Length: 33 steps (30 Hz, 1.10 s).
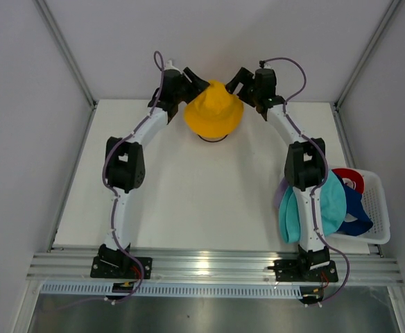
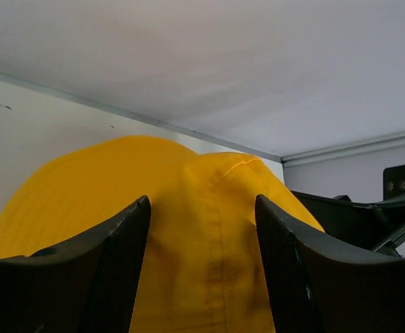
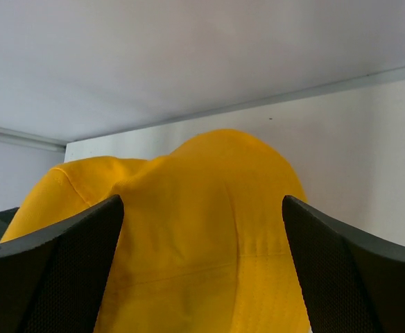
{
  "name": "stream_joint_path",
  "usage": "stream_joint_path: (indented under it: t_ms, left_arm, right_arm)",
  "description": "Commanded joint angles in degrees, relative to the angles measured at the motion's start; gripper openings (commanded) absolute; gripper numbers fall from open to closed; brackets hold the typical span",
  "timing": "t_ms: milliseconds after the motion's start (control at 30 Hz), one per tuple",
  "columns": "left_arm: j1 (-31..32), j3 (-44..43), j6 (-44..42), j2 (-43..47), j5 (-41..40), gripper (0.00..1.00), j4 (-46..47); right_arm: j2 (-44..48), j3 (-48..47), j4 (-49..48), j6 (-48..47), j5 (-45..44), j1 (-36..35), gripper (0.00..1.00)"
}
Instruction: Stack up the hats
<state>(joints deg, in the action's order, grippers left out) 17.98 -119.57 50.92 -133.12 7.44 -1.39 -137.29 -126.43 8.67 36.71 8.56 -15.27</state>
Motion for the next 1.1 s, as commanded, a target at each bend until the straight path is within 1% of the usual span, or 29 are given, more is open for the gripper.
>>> stream_joint_path:
  t_ms: [0, 100, 233, 300, 400, 433, 467, 500, 533, 567, 600, 633, 667, 700, 767, 800, 867, 900, 933, 1000, 1067]
  left_arm:
    - [1.53, 3.53, -1.26, 3.47, 2.66, 0.64, -0.46]
    - [2.59, 8.46, -2.13, 5.76, 3.46, 0.61, -1.42]
    - [4.43, 17.5, -1.17, 12.07, 3.54, 0.6, -1.33]
    - [5.66, 19.1, -1.0, 14.37, 2.85, 0.58, -3.52]
    - [6.89, 25.42, -0.56, 20.16, 1.0, 0.58, -3.63]
    - [7.07, 29.18, -0.29, 21.92, 0.3, 0.58, -3.1]
    - [7.42, 31.13, -0.29, 25.51, -0.14, 0.58, -2.14]
    - [7.6, 37.07, -0.03, 27.37, -1.28, 0.58, -1.17]
    - [7.69, 39.04, 0.15, 29.21, -1.46, 0.58, 0.58]
    - [7.86, 40.71, 0.24, 30.97, -1.81, 0.58, 1.03]
    - [8.04, 45.69, 0.41, 34.47, -2.69, 0.58, 1.04]
    - [8.21, 47.22, 0.41, 36.25, -3.48, 0.57, 2.86]
    - [9.0, 48.71, 0.15, 37.92, -4.27, 0.57, 2.88]
    - [9.53, 51.34, -0.55, 41.15, -5.06, 0.57, 2.71]
    - [11.89, 55.04, -1.43, 44.42, -9.27, 0.57, 0.35]
    - [12.86, 57.06, -2.22, 47.48, -11.99, 0.57, -0.62]
    - [15.94, 59.96, -1.7, 50.57, -14.9, 0.57, -3.26]
    - [16.82, 61.02, -1.17, 52.07, -16.13, 0.57, -3.97]
    - [18.22, 64.6, -0.47, 55.04, -18.06, 0.57, -4.67]
    - [19.2, 66.82, 1.37, 57.96, -19.74, 0.57, -5.81]
    - [19.55, 70.77, 2.25, 61.74, -20.97, 0.57, -6.34]
  right_arm:
    - [1.14, 0.65, -1.29, 0.03, 2.69, -1.69, 1.0]
    - [3.51, 3.55, 0.38, 0.2, 1.91, -2.22, 1.0]
    - [6.24, 7.33, 2.75, 0.99, 1.28, -2.84, 0.99]
    - [7.04, 7.95, 5.29, 0.74, 1.46, -3.28, 0.99]
    - [9.49, 10.32, 8.46, -0.49, 1.2, -4.33, 0.98]
    - [11.94, 13.29, 8.73, -1.28, 0.59, -5.03, 0.98]
    - [13.35, 15.32, 8.48, -1.64, 0.24, -5.38, 0.99]
    - [15.2, 17.69, 7.25, -1.55, -0.12, -5.65, 0.99]
    - [16.87, 20.23, 6.46, -1.03, -0.47, -5.82, 0.99]
    - [20.8, 25.74, 5.32, -0.59, -0.65, -6.17, 0.99]
    - [22.84, 28.58, 4.35, -0.06, -0.82, -6.35, 0.99]
    - [24.86, 31.39, 2.17, 0.99, -1.0, -6.53, 0.99]
    - [26.88, 36.38, 1.36, 1.52, -1.09, -7.05, 0.99]
    - [30.38, 38.69, 0.31, 2.05, -1.87, -7.49, 0.99]
    - [33.66, 44.66, -0.23, 2.49, -2.84, -9.68, 0.99]
    - [36.37, 46.26, 0.12, 2.49, -4.76, -10.65, 0.99]
    - [39.02, 49.25, 0.74, 3.19, -7.05, -13.63, 1.0]
    - [41.64, 52.31, 0.83, 3.54, -8.54, -14.61, 0.99]
    - [42.8, 53.82, 0.74, 3.89, -10.04, -15.49, 1.0]
    - [46.04, 57.07, 1.7, 5.21, -12.58, -17.15, 1.0]
    - [47.64, 57.96, 2.75, 5.3, -13.65, -17.78, 1.0]
